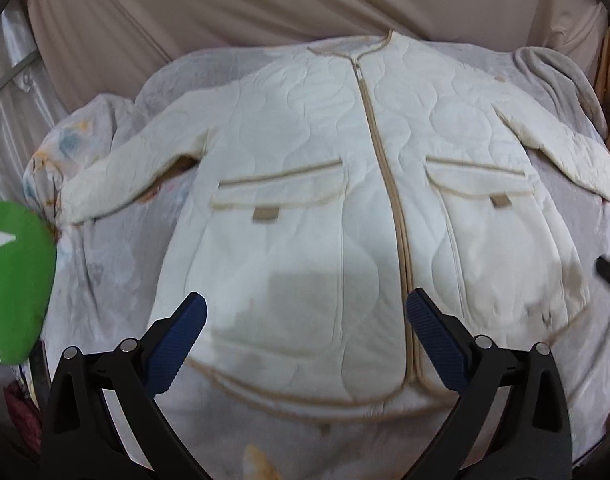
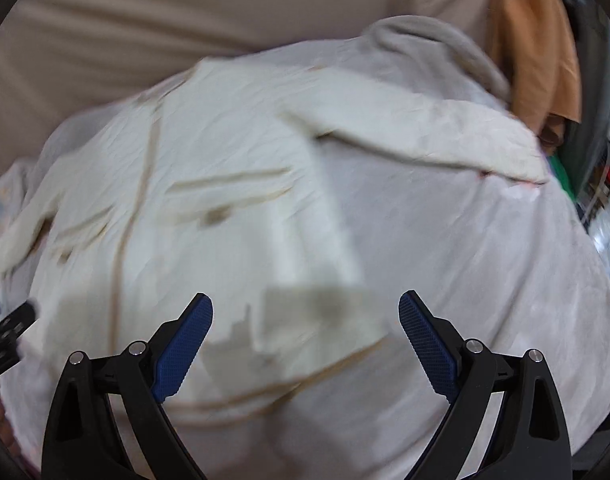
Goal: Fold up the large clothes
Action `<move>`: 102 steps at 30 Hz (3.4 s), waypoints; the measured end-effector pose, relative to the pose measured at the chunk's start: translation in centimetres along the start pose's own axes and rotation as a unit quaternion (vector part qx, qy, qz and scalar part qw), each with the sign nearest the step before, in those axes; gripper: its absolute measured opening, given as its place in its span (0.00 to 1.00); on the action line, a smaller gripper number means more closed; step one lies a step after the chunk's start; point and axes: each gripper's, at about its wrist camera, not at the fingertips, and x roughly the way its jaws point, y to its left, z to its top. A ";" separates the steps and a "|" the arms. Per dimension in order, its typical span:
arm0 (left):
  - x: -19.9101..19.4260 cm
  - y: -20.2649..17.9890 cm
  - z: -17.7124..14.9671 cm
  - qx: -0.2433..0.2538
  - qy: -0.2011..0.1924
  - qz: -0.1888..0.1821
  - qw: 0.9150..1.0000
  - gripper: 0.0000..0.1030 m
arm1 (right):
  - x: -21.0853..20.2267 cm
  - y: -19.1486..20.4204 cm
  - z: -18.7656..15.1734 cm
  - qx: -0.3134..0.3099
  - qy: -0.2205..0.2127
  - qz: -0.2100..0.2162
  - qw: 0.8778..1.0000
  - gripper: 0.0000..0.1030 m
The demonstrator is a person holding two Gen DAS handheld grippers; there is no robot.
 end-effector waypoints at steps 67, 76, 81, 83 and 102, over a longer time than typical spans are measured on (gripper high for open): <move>17.0 7.6 20.3 -0.138 -0.049 -0.154 0.977 0.05 | 14.3 5.2 14.7 0.126 -0.068 0.236 0.961 0.02; 25.3 7.9 17.0 -0.137 0.031 -0.104 0.985 0.09 | 16.9 4.1 12.8 0.112 -0.025 0.178 0.977 0.03; 21.6 11.4 15.8 -0.193 0.006 -0.148 0.970 0.42 | 15.8 3.9 14.4 0.086 -0.042 0.143 0.985 0.49; 20.4 13.3 14.1 -0.194 0.013 -0.133 0.972 0.66 | 18.0 3.7 14.5 0.075 -0.003 0.130 0.989 0.53; 17.4 26.4 6.8 -0.342 0.026 -0.072 0.937 0.68 | 7.2 5.7 8.2 -0.027 -0.026 0.114 0.993 0.38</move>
